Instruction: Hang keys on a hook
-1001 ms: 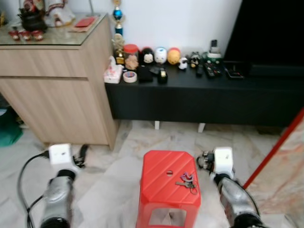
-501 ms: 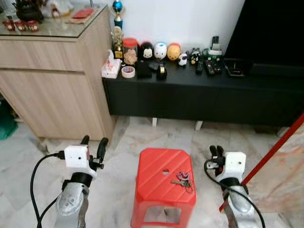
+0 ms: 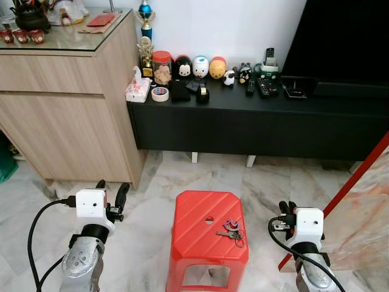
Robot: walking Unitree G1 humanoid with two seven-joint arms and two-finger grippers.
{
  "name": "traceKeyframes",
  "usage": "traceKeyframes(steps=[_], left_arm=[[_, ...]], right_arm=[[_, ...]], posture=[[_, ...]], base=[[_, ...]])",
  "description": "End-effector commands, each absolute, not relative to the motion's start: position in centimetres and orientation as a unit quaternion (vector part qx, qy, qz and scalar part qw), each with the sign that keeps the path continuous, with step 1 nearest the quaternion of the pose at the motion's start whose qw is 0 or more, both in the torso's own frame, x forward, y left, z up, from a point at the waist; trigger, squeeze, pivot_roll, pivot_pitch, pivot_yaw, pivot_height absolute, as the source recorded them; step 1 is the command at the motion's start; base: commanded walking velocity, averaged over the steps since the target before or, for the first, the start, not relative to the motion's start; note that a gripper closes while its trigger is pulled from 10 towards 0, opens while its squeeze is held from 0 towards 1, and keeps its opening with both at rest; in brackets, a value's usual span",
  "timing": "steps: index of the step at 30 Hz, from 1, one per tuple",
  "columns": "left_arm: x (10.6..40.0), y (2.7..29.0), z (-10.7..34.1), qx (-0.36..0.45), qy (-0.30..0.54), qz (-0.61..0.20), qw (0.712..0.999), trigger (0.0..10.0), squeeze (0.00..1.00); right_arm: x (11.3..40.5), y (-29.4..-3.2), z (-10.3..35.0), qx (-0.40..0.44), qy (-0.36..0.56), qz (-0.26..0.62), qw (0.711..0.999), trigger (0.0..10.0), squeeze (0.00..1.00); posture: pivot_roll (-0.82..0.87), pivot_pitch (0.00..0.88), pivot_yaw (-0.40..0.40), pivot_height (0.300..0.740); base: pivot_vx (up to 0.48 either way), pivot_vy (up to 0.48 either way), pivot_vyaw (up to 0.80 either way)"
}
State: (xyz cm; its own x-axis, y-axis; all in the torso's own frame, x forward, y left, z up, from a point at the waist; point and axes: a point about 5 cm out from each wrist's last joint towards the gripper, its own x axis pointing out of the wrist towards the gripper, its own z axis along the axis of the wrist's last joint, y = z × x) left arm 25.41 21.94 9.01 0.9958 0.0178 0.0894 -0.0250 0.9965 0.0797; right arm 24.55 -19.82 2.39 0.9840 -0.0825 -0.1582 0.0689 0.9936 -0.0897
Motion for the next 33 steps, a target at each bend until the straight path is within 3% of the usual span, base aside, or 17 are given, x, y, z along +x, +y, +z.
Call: traceKeyframes(steps=[1,12,33], left_arm=[[25.5,22.5,9.0,0.035,-0.037,0.021,0.998,10.0,0.00],[25.7,23.0,9.1,0.033,-0.030,0.029,0.999,10.0,0.00],[26.1,22.2,8.6,0.031,-0.009,0.009,0.999,10.0,0.00]], right_arm=[[24.6,-19.9,2.7,-0.047,0.081,-0.037,0.995,10.0,0.00],[24.7,-20.1,2.3,-0.056,0.099,-0.041,0.993,10.0,0.00],[24.3,-21.4,-0.7,-0.021,0.180,-0.063,0.981,10.0,0.00]], posture=[[0.08,0.000,-0.049,0.676],[0.09,0.000,-0.058,0.601],[0.10,0.000,-0.054,0.601]], base=[[0.000,0.000,0.00],[0.000,0.000,0.00],[0.000,0.000,0.00]])
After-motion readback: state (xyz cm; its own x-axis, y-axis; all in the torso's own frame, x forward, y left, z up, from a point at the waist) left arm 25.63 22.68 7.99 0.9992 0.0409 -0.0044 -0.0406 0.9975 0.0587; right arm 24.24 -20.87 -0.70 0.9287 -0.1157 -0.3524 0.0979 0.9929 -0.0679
